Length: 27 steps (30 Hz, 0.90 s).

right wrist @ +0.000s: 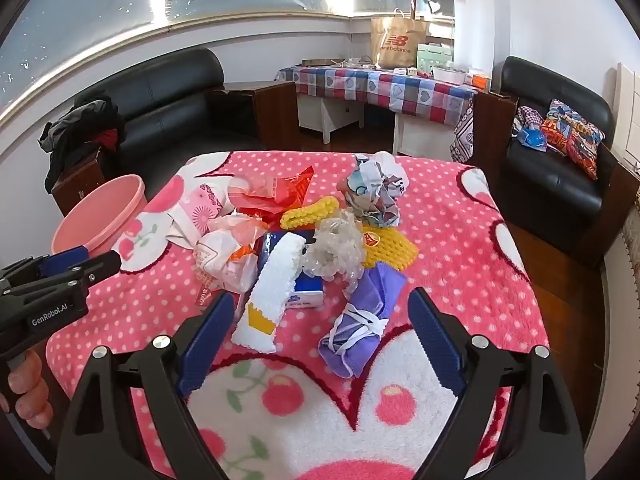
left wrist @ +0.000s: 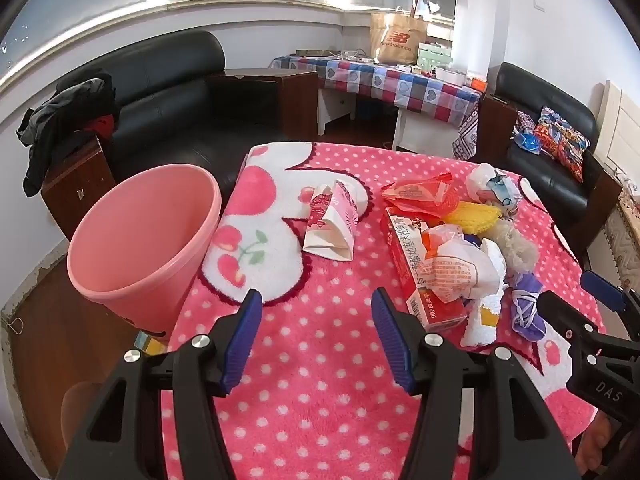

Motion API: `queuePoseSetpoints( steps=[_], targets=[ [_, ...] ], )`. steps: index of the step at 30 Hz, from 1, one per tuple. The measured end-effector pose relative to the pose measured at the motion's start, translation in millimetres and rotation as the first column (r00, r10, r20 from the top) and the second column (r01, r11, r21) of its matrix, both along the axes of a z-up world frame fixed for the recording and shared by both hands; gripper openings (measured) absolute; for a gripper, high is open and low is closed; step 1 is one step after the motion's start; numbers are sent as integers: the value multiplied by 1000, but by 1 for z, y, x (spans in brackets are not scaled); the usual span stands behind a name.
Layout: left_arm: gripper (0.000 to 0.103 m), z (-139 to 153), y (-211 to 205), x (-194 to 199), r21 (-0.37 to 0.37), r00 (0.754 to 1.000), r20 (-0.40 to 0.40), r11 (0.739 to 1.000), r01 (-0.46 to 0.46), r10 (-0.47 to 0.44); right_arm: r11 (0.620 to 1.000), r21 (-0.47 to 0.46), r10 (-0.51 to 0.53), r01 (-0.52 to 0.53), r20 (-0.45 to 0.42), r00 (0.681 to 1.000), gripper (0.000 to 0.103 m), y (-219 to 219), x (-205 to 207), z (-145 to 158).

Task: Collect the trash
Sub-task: 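Move both grippers toward the trash pile on the pink table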

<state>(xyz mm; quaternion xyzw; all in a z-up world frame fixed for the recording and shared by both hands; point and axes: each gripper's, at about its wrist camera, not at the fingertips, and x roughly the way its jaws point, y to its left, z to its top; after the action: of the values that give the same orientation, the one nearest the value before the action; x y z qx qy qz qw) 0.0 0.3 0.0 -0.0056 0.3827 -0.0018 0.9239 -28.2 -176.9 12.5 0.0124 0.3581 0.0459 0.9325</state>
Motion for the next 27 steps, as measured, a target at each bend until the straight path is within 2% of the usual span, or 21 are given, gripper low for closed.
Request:
queuePoseSetpoints(
  steps=[12, 27],
  targets=[
    [57, -1, 0, 1, -2, 1000, 7, 1000, 2, -2, 1000, -3, 1, -1, 4, 1000, 89, 4, -1, 2],
    [57, 18, -2, -5, -8, 1000, 17, 1000, 3, -3, 1000, -7, 5, -5, 25, 1000, 89, 4, -5, 8]
  ],
)
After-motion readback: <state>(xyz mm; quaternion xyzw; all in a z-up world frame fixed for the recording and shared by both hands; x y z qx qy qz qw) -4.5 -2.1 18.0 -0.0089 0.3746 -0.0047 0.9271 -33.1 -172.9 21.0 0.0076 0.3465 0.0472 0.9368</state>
